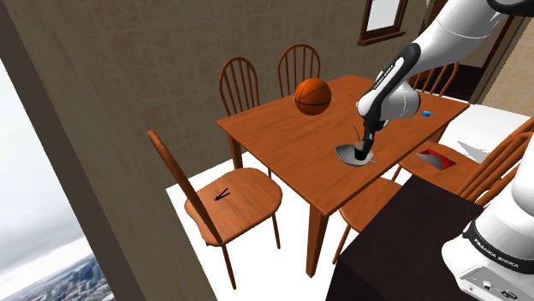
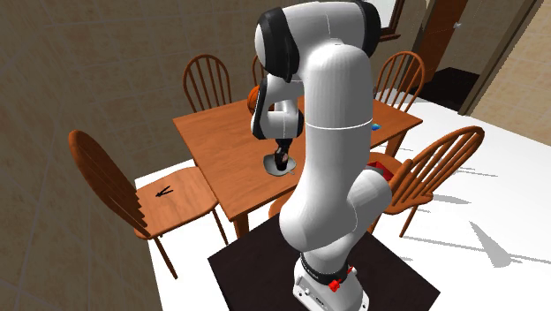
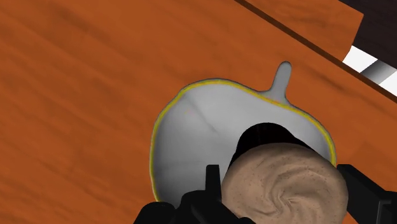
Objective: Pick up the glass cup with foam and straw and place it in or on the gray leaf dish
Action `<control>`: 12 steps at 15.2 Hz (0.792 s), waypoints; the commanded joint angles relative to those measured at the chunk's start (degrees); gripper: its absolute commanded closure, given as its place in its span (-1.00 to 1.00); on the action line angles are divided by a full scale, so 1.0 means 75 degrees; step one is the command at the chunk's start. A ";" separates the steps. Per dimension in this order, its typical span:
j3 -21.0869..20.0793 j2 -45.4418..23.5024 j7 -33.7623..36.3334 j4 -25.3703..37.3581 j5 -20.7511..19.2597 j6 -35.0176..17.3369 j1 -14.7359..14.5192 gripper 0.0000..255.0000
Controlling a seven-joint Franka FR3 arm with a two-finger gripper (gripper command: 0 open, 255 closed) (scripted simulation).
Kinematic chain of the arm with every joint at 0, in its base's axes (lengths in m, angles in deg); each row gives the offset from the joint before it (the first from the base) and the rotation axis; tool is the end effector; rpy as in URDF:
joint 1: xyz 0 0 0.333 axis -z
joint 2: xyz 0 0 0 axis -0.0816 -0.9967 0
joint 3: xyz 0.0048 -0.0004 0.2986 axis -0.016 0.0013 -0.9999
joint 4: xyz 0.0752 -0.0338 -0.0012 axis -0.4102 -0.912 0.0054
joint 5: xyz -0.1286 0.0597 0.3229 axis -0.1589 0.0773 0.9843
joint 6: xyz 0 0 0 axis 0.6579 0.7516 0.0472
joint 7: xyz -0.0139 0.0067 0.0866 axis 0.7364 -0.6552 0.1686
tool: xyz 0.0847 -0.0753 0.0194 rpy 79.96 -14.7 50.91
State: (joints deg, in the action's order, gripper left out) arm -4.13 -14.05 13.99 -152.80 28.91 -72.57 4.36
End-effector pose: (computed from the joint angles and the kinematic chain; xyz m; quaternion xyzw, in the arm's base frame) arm 0.4197 -0.2061 0.2170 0.9662 0.2514 0.0426 0.0387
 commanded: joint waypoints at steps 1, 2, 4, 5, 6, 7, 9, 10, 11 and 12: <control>-0.0001 -0.0001 -0.0002 0.0001 0.0002 -0.0002 0.0001 1.00; -0.0001 -0.0001 -0.0002 0.0002 0.0002 -0.0002 0.0002 -1.00; -0.0001 -0.0001 -0.0002 0.0002 0.0002 -0.0002 0.0002 -1.00; -0.0001 -0.0001 -0.0002 0.0002 0.0002 -0.0002 0.0002 -1.00; -0.0001 -0.0001 -0.0002 0.0002 0.0002 -0.0002 0.0002 -1.00; -0.0001 -0.0001 -0.0002 0.0002 0.0002 -0.0002 0.0002 -1.00; 0.0328 0.0598 0.0356 -0.0126 -0.0482 0.0446 -0.0243 -1.00; 0.0458 0.0895 0.0540 -0.0171 -0.0734 0.0682 -0.0332 -1.00; 0.0532 0.1128 0.0684 -0.0197 -0.0933 0.0873 -0.0376 -1.00; 0.0515 0.1129 0.0688 -0.0197 -0.0938 0.0873 -0.0358 -1.00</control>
State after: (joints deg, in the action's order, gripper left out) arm -0.62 -6.73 18.23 -153.90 22.93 -66.78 2.03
